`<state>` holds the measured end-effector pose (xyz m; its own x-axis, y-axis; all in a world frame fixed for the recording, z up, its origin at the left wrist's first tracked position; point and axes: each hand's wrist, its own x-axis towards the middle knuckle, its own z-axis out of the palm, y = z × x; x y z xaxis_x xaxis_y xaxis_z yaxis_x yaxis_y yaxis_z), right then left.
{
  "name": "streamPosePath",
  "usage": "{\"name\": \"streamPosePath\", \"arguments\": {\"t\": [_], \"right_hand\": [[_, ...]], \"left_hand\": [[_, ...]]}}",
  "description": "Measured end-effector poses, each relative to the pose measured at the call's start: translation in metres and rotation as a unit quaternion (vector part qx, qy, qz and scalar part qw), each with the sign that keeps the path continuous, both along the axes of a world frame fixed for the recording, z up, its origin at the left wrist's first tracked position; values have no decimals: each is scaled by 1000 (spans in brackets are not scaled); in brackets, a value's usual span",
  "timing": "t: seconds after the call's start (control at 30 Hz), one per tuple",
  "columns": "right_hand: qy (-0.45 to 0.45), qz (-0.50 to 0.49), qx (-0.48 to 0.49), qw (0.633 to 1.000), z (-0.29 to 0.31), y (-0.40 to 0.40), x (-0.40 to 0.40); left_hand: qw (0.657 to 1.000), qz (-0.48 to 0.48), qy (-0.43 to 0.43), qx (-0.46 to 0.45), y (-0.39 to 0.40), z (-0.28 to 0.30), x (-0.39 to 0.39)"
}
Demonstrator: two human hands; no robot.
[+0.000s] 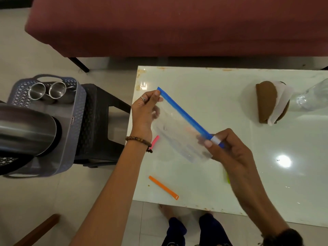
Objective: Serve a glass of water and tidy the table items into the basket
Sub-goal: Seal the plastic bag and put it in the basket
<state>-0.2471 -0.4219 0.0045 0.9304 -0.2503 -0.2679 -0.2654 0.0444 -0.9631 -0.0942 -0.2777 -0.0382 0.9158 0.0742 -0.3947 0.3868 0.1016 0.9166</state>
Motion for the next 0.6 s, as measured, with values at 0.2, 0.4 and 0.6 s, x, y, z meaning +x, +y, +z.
{"name": "streamPosePath", "arguments": {"t": [0.2, 0.4, 0.6], "right_hand": [[102, 155, -42, 982, -57, -25, 12], [91, 227, -115, 963, -53, -27, 47], [22, 263, -159, 951, -38, 3, 86]], "left_hand": [[989, -24, 119, -80, 5, 10, -3], [988, 62, 107, -91, 42, -7, -11], [978, 75, 189, -43, 99, -48, -45]]}}
